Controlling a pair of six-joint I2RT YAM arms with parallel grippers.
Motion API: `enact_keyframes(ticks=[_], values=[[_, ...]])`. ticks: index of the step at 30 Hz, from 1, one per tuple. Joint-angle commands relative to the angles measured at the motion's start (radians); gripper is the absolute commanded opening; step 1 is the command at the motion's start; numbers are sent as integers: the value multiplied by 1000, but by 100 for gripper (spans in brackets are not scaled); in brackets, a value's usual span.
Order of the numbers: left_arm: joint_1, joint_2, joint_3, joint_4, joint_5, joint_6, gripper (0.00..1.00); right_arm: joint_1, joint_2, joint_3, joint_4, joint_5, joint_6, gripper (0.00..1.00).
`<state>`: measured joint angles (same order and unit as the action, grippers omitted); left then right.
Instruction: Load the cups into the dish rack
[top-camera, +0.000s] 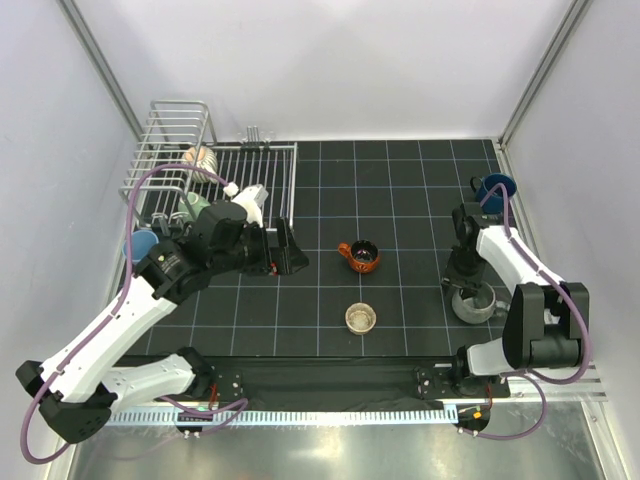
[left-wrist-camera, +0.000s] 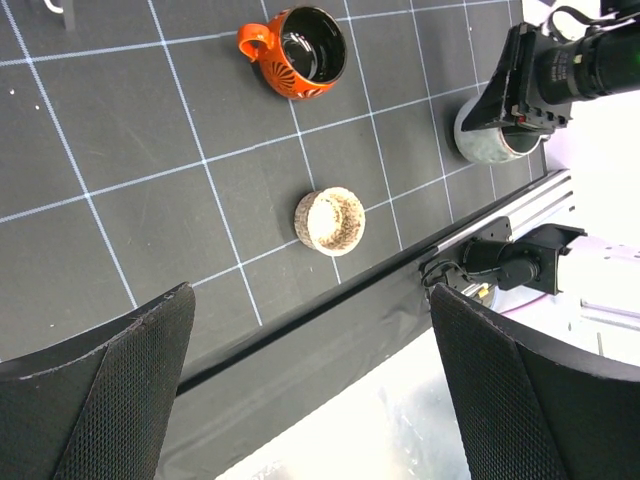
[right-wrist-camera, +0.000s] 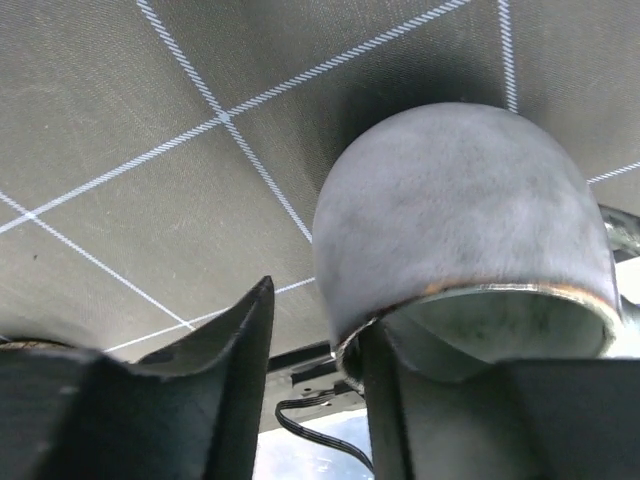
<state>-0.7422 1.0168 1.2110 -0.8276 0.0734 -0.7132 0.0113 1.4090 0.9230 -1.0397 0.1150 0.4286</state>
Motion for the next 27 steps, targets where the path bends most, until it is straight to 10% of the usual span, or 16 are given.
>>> enact_keyframes(ticks=[1,6,15,19,27], values=[[0,-12,36,5,31,15,96,3,21,-7,53,-11,18,37],[-2,-18,25,10,43,-14,95,-34,47,-6,61,-11,4,4],[0,-24,22,90,80,-19,96,-36,-68,244,-25,-385,96,4],[0,-26,33,159,112,-2,96,-36,-129,332,68,-696,393,4],[0,-56,10,405,203,26,100,-22,-373,111,903,-937,1391,4]])
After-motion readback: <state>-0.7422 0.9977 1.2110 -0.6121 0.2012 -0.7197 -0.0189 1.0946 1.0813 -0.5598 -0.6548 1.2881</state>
